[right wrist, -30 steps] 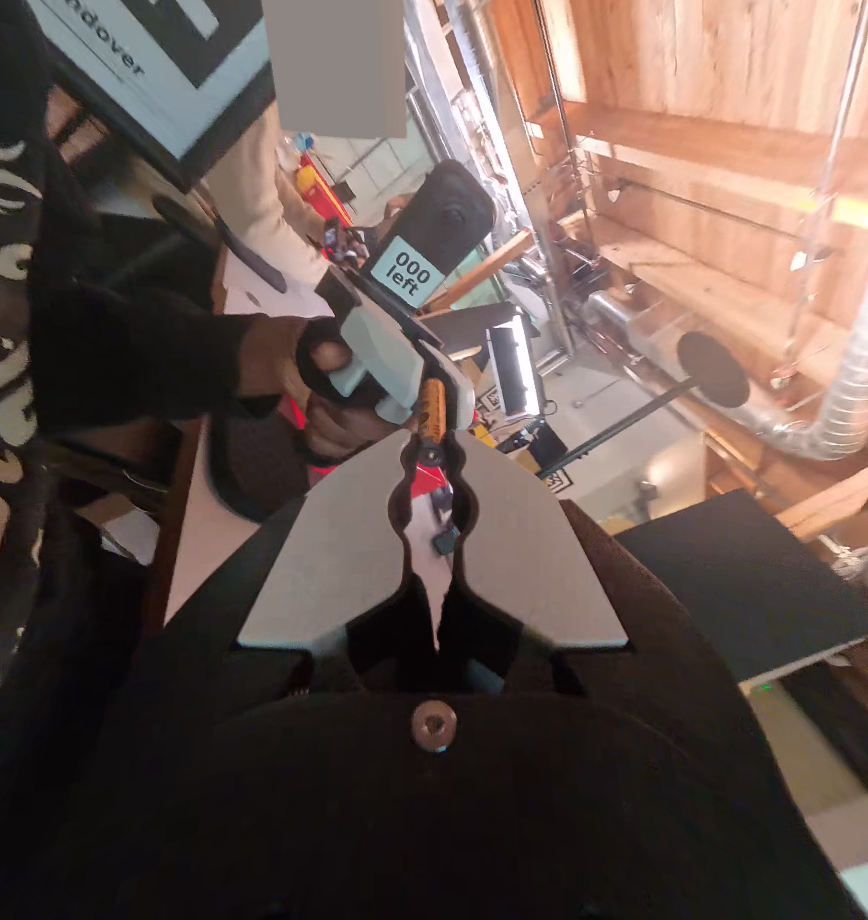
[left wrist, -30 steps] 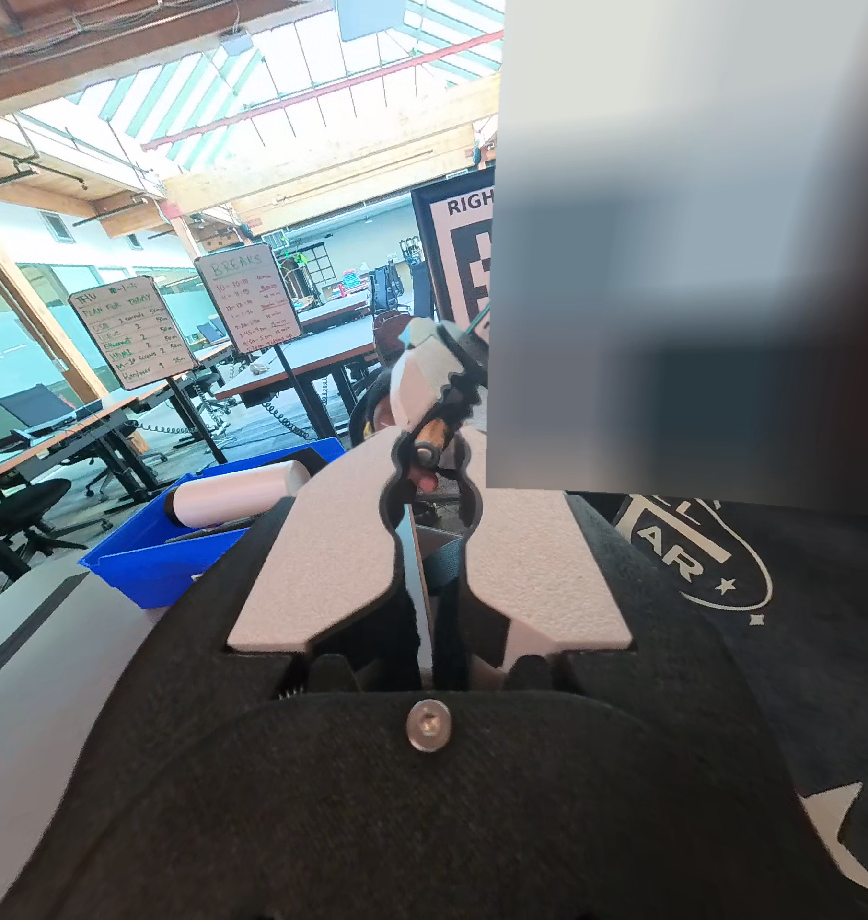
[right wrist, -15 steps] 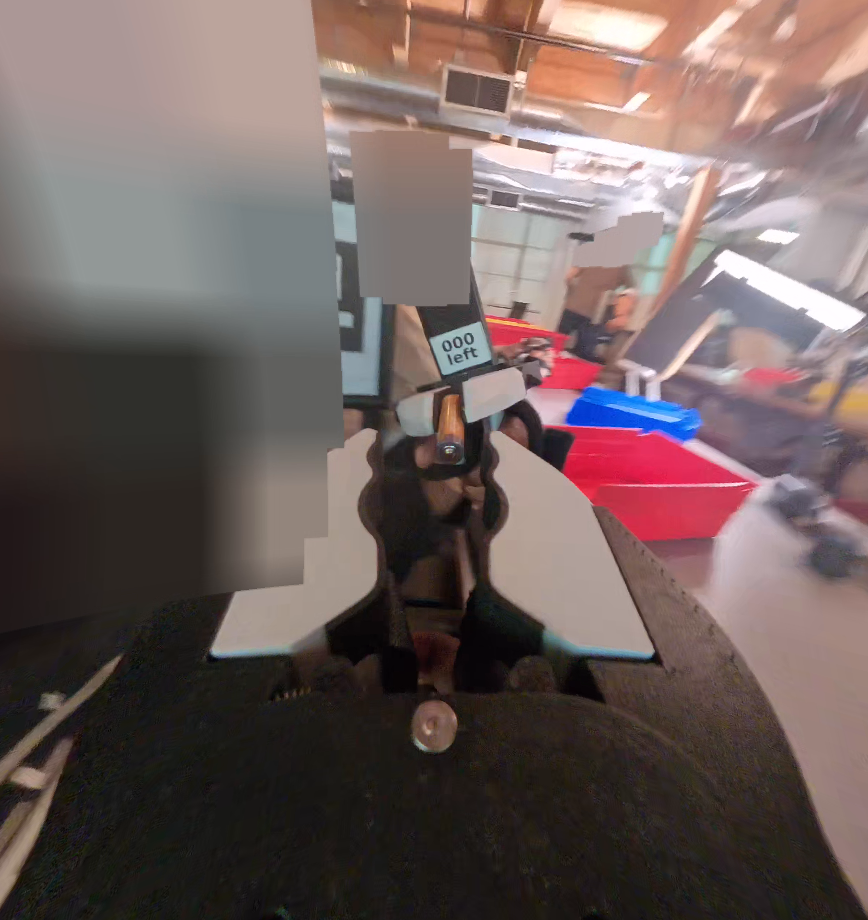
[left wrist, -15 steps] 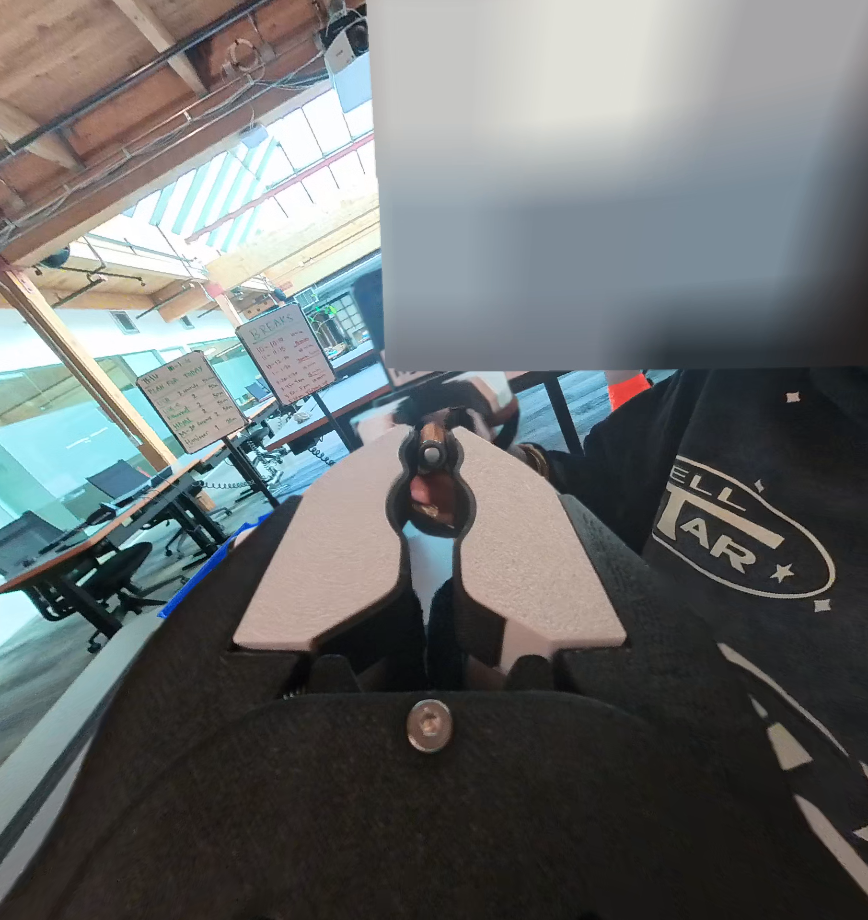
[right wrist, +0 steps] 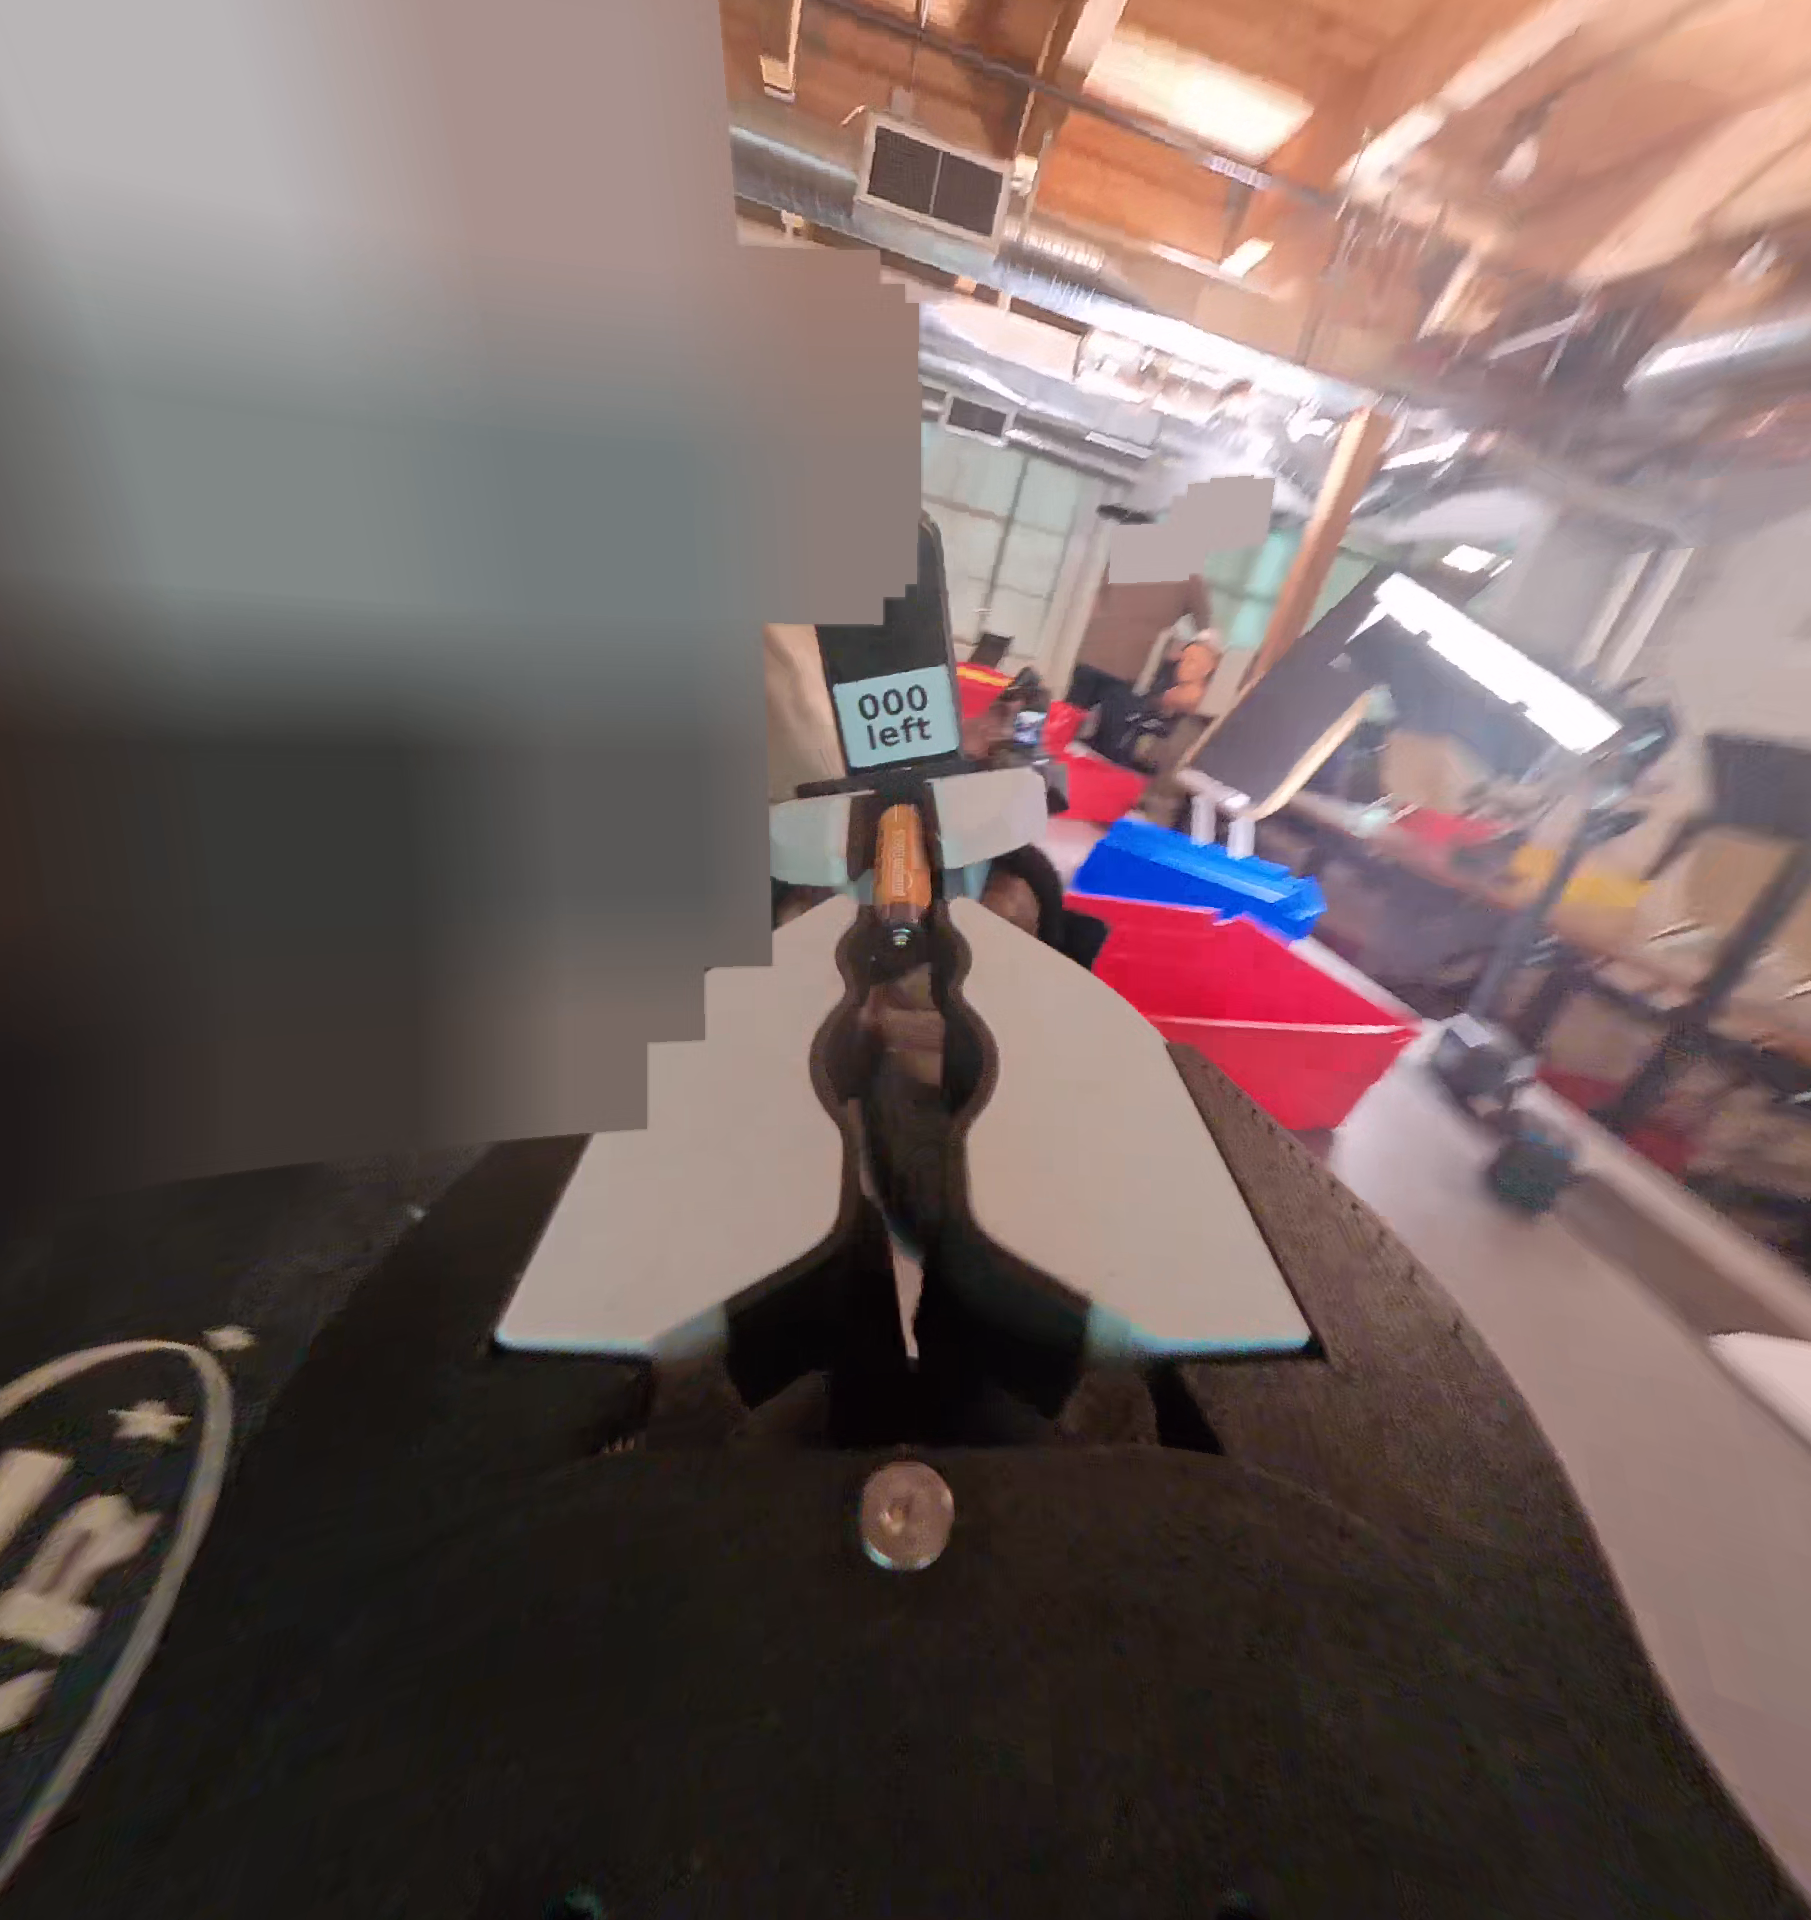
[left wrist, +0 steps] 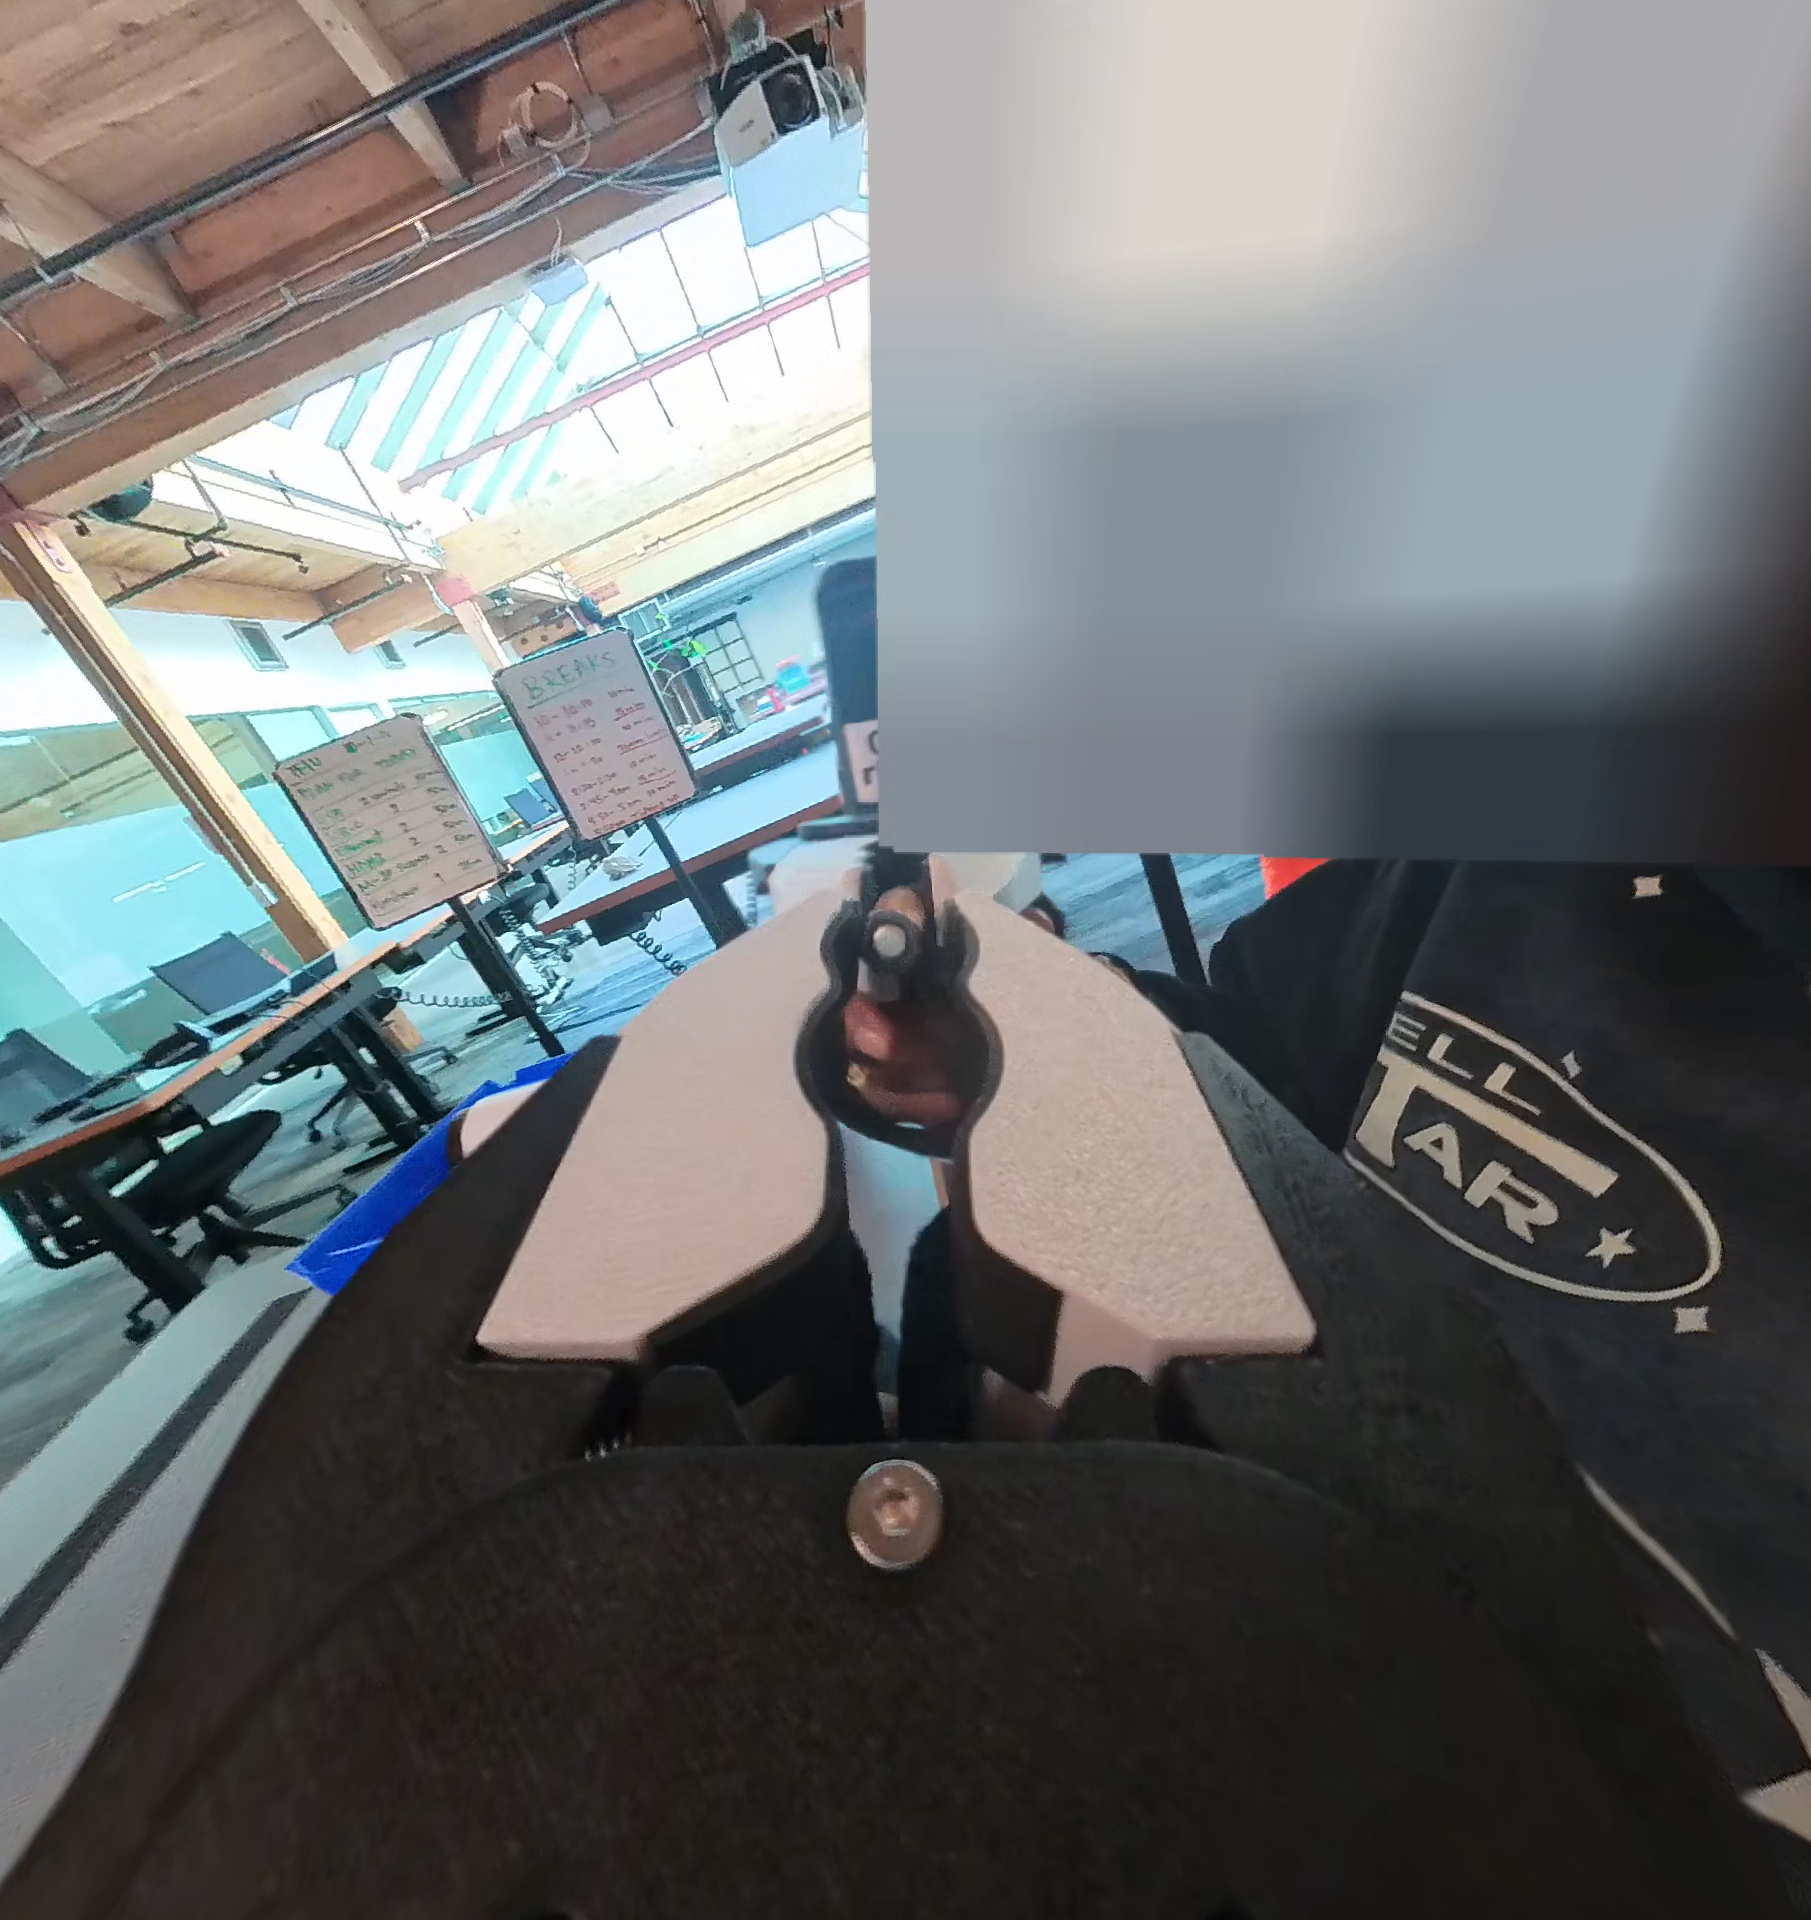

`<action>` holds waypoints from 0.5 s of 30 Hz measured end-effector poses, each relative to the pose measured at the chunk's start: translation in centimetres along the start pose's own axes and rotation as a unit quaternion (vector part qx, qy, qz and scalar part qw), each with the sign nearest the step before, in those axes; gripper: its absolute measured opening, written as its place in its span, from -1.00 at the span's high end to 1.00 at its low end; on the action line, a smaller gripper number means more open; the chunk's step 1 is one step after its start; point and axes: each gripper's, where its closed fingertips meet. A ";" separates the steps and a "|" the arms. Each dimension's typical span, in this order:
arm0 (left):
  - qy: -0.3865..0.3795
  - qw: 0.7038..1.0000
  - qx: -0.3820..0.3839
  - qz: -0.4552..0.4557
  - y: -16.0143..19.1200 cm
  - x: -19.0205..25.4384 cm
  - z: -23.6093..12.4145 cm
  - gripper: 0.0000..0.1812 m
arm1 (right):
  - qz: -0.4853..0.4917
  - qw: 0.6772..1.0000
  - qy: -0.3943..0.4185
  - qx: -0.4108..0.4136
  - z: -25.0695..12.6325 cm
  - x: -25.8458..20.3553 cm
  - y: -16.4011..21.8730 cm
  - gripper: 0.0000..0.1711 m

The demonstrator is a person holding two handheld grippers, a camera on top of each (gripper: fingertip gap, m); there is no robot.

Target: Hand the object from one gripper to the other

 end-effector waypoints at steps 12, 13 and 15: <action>0.025 0.999 -0.020 -0.027 0.9 0.6 0.5 0.80 | -0.354 0.931 0.087 0.005 -0.3 -0.3 0.3 0.87; 0.025 0.999 -0.022 -0.029 1.0 0.6 0.5 0.80 | -0.359 0.930 0.086 0.005 -0.4 -0.4 0.4 0.87; 0.027 0.999 -0.024 -0.030 1.0 0.7 0.6 0.81 | -0.367 0.927 0.084 0.005 -0.4 -0.4 0.5 0.87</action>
Point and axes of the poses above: each gripper's, where its closed fingertips meet, z out along the fingers, y out of its underside, x = y × z across the jaws, and after that the axes turned 11 degrees about y, right-handed
